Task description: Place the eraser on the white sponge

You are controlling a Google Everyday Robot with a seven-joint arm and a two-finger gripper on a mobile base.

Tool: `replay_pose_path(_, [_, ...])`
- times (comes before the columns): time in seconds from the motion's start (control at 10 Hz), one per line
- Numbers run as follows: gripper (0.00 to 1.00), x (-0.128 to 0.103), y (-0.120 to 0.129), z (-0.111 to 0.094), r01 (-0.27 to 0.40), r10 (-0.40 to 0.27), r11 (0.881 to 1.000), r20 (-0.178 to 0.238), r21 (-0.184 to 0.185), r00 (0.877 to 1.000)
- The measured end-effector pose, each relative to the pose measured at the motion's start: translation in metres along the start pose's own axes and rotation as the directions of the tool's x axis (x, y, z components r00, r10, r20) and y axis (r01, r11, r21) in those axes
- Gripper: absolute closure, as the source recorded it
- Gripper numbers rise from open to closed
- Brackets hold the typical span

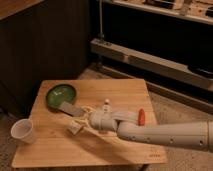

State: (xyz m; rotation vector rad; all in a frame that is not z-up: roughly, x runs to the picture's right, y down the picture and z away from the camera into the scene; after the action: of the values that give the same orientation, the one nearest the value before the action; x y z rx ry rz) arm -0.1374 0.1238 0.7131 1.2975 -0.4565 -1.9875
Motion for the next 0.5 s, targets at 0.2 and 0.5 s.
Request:
replay_pose_path(0.2, [1.0,0.0044,0.0035,-0.0015,0.006,-0.006,1.0,0.031,-0.014,1.0])
replay_pose_path(0.5, [1.0,0.0042,0.0076,-0.0015,0.019,-0.015,0.999,0.104,-0.038,0.994])
